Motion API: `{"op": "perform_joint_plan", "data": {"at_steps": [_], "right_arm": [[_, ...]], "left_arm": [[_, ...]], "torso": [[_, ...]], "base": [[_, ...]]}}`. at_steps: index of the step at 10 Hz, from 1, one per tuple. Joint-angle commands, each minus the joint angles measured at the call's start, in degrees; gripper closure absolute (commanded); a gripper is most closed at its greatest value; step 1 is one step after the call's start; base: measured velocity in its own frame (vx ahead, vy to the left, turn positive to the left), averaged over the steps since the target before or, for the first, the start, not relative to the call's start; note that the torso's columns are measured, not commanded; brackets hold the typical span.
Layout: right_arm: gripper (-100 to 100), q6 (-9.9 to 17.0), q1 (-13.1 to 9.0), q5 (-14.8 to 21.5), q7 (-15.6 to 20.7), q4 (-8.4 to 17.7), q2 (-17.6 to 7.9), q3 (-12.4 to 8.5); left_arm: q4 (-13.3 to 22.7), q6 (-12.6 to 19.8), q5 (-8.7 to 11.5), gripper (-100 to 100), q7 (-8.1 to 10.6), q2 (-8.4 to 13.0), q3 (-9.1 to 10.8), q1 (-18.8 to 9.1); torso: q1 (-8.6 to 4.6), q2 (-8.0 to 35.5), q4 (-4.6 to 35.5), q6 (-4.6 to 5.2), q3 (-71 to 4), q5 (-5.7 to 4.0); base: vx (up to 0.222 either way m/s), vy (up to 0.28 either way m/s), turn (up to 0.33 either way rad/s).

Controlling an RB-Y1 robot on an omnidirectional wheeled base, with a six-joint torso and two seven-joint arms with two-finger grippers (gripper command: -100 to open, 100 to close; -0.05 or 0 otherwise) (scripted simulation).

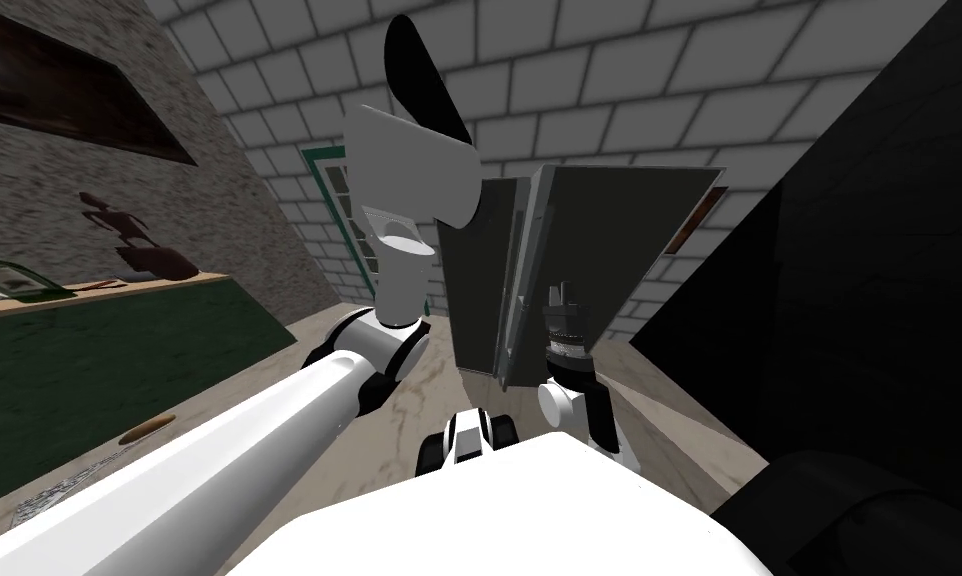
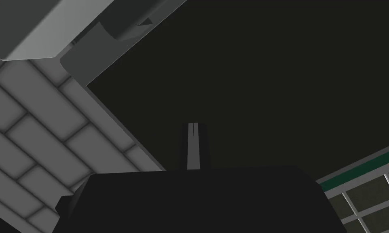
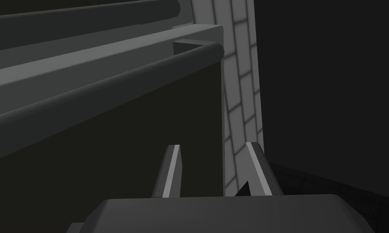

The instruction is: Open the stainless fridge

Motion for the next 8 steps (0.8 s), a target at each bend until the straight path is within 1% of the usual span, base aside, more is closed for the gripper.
{"op": "perform_joint_plan", "data": {"at_steps": [1,3,4,5,6,8], "right_arm": [[0,0.00,0.00,0.00,0.00,0.00,0.01,0.01],[0,0.00,0.00,0.00,0.00,-0.01,0.02,0.02],[0,0.00,0.00,0.00,0.00,0.00,0.02,0.02],[0,0.00,0.00,0.00,0.00,0.00,0.02,0.02],[0,0.00,0.00,0.00,0.00,0.00,0.02,0.02],[0,0.00,0.00,0.00,0.00,-0.01,0.03,0.02]], "left_arm": [[-0.04,0.39,-0.12,-100,-0.13,3.39,-0.05,-0.25],[-0.08,0.91,-0.28,-100,-0.31,5.75,-0.12,-0.57],[-0.13,1.54,-0.47,-100,-0.53,7.36,-0.20,-0.96],[-0.17,2.21,-0.68,-100,-0.76,8.28,-0.30,-1.38],[-0.20,3.22,-1.01,-100,-1.11,8.69,-0.43,-1.99],[-0.18,5.01,-1.61,-100,-1.75,7.75,-0.68,-3.06]], "torso": [[-0.07,0.03,0.01,0.02,0.02,-0.05],[0.31,0.09,0.04,0.00,0.07,0.08],[0.48,0.09,0.04,0.00,0.07,0.13],[0.51,0.05,0.03,-0.01,0.05,0.15],[0.47,0.04,0.02,0.00,0.04,0.13],[0.23,0.04,0.02,0.01,0.03,0.06]], "base": [[0.011,-0.022,0.007],[0.011,-0.053,0.011],[0.028,-0.076,0.020],[0.032,-0.097,0.035],[0.055,-0.106,0.052],[0.046,-0.189,0.048]]}}
